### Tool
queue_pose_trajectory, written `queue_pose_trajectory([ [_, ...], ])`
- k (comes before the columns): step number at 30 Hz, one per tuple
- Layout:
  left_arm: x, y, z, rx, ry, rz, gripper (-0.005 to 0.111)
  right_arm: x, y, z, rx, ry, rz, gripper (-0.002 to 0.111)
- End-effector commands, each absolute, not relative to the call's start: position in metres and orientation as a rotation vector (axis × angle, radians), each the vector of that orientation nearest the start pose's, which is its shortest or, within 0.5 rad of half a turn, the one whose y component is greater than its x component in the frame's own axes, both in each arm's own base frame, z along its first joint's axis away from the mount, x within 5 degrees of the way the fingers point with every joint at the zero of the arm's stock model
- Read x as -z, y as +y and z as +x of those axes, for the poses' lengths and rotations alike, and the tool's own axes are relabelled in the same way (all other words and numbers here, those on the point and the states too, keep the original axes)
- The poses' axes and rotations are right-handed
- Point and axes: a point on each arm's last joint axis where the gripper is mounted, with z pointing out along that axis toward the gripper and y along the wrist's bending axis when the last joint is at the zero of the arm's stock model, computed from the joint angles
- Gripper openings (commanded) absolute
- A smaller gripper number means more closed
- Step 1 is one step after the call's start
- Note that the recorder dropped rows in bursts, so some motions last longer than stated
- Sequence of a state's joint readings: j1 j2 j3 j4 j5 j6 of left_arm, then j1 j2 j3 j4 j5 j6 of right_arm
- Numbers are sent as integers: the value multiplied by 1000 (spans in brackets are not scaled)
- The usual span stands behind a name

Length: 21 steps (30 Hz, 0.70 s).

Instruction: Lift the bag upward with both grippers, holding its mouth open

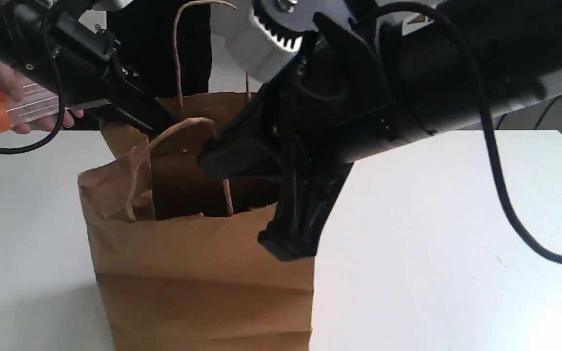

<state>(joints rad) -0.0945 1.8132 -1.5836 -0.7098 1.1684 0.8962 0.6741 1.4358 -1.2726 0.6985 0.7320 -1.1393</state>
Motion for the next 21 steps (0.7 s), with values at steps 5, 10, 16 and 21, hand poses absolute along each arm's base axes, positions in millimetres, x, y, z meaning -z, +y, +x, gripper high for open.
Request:
queue_pose_trajectory([
  [5, -298, -94, 379, 749, 2385, 976, 0, -366, 229, 222, -585, 1680, -1438, 0],
  [10, -295, -95, 380, 780, 2406, 935, 0, -398, 229, 219, -602, 1664, -1432, 0],
  [16, -284, -95, 385, 816, 2479, 854, 0, -441, 221, 216, -541, 1663, -1425, 0],
  [21, -284, -97, 386, 851, 2474, 828, 0, -447, 218, 215, -528, 1688, -1410, 0],
])
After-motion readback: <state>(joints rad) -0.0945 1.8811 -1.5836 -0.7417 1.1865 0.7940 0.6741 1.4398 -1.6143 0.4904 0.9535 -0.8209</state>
